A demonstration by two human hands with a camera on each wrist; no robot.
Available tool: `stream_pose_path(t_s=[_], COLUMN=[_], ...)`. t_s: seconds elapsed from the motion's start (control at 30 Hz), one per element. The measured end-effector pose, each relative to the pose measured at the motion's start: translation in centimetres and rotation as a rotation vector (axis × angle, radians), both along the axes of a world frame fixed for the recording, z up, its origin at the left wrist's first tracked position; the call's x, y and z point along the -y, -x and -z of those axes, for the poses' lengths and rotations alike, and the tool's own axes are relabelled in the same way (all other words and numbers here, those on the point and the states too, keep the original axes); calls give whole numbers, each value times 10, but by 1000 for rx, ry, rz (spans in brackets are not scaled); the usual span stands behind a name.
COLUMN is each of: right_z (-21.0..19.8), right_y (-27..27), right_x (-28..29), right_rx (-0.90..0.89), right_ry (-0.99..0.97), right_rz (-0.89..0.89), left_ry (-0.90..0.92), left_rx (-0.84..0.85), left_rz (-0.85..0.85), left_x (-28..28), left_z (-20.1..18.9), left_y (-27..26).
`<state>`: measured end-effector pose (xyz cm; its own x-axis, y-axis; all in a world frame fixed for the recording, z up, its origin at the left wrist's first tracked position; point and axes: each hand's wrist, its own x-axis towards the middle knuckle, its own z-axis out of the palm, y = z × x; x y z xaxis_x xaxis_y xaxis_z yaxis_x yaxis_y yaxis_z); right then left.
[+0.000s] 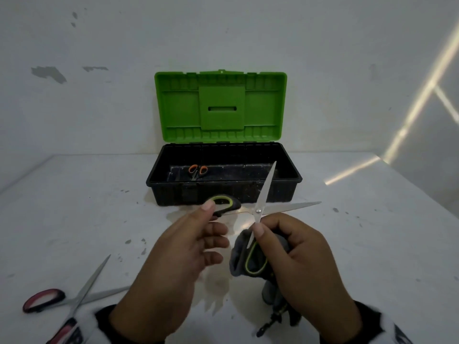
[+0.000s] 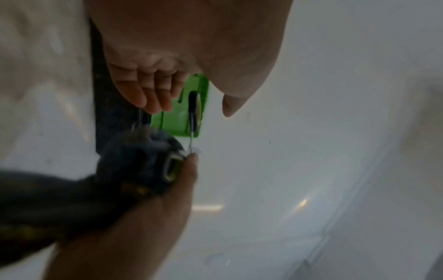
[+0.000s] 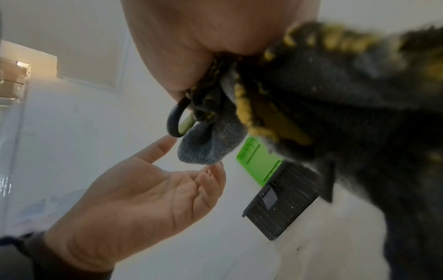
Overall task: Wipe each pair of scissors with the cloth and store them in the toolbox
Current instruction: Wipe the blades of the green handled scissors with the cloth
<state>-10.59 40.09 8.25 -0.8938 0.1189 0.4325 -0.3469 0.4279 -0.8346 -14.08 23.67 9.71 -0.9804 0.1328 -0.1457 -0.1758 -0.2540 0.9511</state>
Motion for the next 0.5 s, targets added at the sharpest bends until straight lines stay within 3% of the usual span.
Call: stream_pose_path(t_s=[0.1, 0.2, 0.5], right_z=[8, 10, 15], right_y=[3, 5, 10], right_x=[8, 13, 21], right_rx=[-68, -107, -196], right_ry=[-33, -12, -70], right_rz=[18, 41, 131], left_ry=[-165, -213, 48], left_rx=[67, 38, -232], left_rz=[-6, -102, -407], left_x=[-11, -24, -49], left_z=[-4, -4, 0], left_y=[-5, -7, -7])
